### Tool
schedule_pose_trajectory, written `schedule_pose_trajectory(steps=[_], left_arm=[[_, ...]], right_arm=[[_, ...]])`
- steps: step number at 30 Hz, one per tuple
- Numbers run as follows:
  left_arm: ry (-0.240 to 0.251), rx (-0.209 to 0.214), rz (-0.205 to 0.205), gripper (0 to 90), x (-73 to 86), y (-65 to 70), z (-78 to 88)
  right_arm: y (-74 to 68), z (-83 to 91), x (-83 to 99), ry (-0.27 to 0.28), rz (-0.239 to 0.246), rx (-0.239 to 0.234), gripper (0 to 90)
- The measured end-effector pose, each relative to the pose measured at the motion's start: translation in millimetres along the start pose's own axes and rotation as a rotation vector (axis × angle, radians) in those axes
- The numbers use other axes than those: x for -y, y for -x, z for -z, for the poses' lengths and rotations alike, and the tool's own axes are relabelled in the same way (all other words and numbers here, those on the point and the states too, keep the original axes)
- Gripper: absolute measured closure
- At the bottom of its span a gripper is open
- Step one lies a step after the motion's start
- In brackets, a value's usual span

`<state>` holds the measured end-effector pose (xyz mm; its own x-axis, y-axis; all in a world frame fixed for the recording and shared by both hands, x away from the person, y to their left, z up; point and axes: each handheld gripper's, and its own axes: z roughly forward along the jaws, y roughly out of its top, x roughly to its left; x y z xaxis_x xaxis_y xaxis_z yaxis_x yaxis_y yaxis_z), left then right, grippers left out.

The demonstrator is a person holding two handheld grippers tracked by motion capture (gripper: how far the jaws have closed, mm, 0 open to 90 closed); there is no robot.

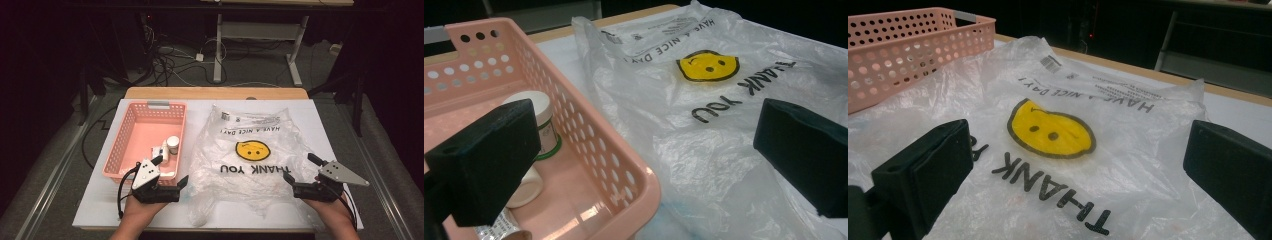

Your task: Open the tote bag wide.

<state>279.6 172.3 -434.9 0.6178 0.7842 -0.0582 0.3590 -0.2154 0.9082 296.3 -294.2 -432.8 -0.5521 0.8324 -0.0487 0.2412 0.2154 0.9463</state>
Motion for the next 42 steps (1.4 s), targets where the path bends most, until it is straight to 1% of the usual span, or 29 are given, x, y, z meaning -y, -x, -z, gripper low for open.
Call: schedule_pose_trajectory(steps=[1, 5, 8, 18, 22, 23, 24, 30, 31, 32, 35, 36, 37, 38, 40, 42], left_arm=[[0.001, -0.002, 0.003, 0.0, 0.1, -0.8, 0.1], [0.002, -0.004, 0.005, 0.0, 0.0, -1.8, -0.9], [-0.012, -0.001, -0.002, 0.0, 0.7, -2.2, -2.3], [-0.013, 0.000, -0.012, 0.0, 0.3, -0.9, -1.4], [-0.018, 0.008, -0.008, 0.0, 0.7, 0.0, -3.1], [-0.024, 0.008, -0.016, 0.0, 0.7, 0.3, -3.5], [-0.024, 0.008, -0.016, 0.0, 0.7, 0.3, -3.5], [-0.020, 0.008, -0.026, 0.0, 0.0, 2.1, -3.8], [-0.019, 0.007, -0.027, 0.0, -0.2, 2.0, -3.3], [-0.013, 0.006, -0.021, 0.0, -0.8, 1.5, -2.3], [-0.007, 0.002, -0.018, 0.0, -1.0, 0.5, -0.2], [-0.007, 0.001, -0.018, 0.0, -0.9, 0.2, 0.2], [-0.006, 0.000, -0.016, 0.0, -0.7, -0.1, 0.4], [-0.006, 0.000, -0.015, 0.0, -0.7, -0.4, 0.5], [-0.005, 0.001, -0.014, 0.0, -0.7, -0.7, 0.3], [-0.006, 0.001, -0.015, 0.0, -0.8, -0.5, -0.1]], right_arm=[[0.5, -0.4, 0.3, -0.007, 0.001, -0.003, 0.1], [0.9, -0.3, 0.2, -0.004, -0.004, -0.012, 0.1], [0.4, 0.2, -1.1, -0.001, 0.000, -0.013, 0.1], [-0.2, 2.3, -4.5, 0.003, 0.007, -0.015, 0.1], [1.8, 5.1, -6.4, -0.013, 0.004, -0.017, 0.1], [2.4, 5.8, -6.8, -0.016, 0.008, -0.016, 0.1], [3.1, 6.6, -6.9, -0.021, 0.008, -0.016, 0.1], [10.3, 11.0, -4.5, -0.044, -0.007, 0.003, 0.1], [11.2, 11.9, -3.7, -0.055, -0.011, 0.011, 0.2], [15.7, 13.9, -0.7, -0.075, 0.000, 0.030, 0.3], [23.4, 17.5, 4.6, -0.105, -0.022, 0.057, 1.7], [26.1, 18.9, 6.7, -0.112, -0.018, 0.074, 2.9], [27.6, 20.3, 8.5, -0.123, -0.026, 0.089, 3.6], [32.0, 22.3, 11.6, -0.129, -0.031, 0.094, 4.2], [37.6, 25.1, 17.6, -0.155, -0.058, 0.108, 5.4], [42.3, 27.9, 24.1, -0.178, -0.072, 0.128, 10.1]])
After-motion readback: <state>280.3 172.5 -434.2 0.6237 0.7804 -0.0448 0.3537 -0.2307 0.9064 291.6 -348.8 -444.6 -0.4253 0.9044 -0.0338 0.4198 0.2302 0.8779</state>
